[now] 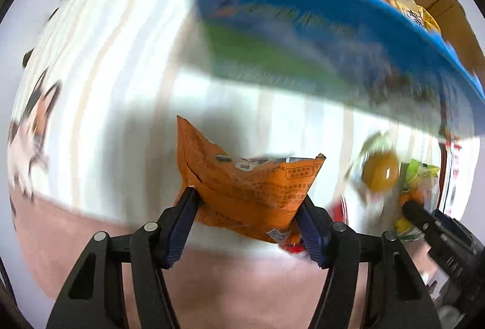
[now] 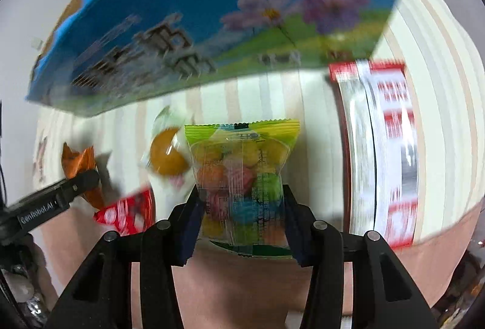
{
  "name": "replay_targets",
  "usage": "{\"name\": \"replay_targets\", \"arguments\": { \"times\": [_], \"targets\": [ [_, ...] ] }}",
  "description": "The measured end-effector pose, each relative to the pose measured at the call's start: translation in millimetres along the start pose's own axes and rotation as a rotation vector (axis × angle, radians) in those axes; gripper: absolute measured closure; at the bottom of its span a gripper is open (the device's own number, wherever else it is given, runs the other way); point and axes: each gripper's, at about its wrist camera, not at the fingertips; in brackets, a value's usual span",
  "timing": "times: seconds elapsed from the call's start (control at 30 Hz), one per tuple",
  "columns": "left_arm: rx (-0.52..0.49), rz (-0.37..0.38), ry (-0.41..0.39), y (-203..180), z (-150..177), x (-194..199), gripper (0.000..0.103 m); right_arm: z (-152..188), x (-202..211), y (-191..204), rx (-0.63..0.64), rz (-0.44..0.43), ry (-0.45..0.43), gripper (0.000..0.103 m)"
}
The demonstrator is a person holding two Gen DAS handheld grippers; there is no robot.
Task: Organize snacks
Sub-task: 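Lift both held bags off the bed toward the box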
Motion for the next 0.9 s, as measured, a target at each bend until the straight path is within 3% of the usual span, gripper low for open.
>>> {"name": "replay_targets", "arguments": {
  "times": [0.2, 0.37, 0.57, 0.67, 0.7, 0.8, 0.9],
  "targets": [
    [-0.005, 0.016, 0.072, 15, 64, -1, 0.048, 55, -1, 3, -0.025, -0.052, 0.091, 0.052],
    [0.001, 0.05, 0.125, 10, 85, -21, 0.045, 90, -20, 5, -0.057, -0.056, 0.157, 0.051],
    [0.01, 0.052, 0.14, 4, 81, -39, 0.037, 83, -28, 1, -0.103, -0.047, 0.148, 0.038],
    [0.033, 0.051, 0.122, 10, 86, -41, 0.04, 82, -37, 3, -0.081, -0.004, 0.135, 0.038],
    [0.037, 0.045, 0.111, 13, 86, -39, 0.05, 83, -39, 4, -0.076, 0.008, 0.129, 0.04],
    [0.025, 0.055, 0.101, 3, 97, -31, 0.053, 89, -42, 12, -0.04, 0.041, 0.114, 0.049],
    [0.082, 0.164, 0.157, 24, 107, -24, 0.052, 95, -38, 11, -0.035, 0.017, 0.146, 0.049]
  ]
}}
Point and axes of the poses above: each gripper's, at about its wrist camera, not at the fingertips, and x roughly against the way its jaws point, y to its left, z to its underside, and after that the axes turned 14 degrees about -z, right-handed
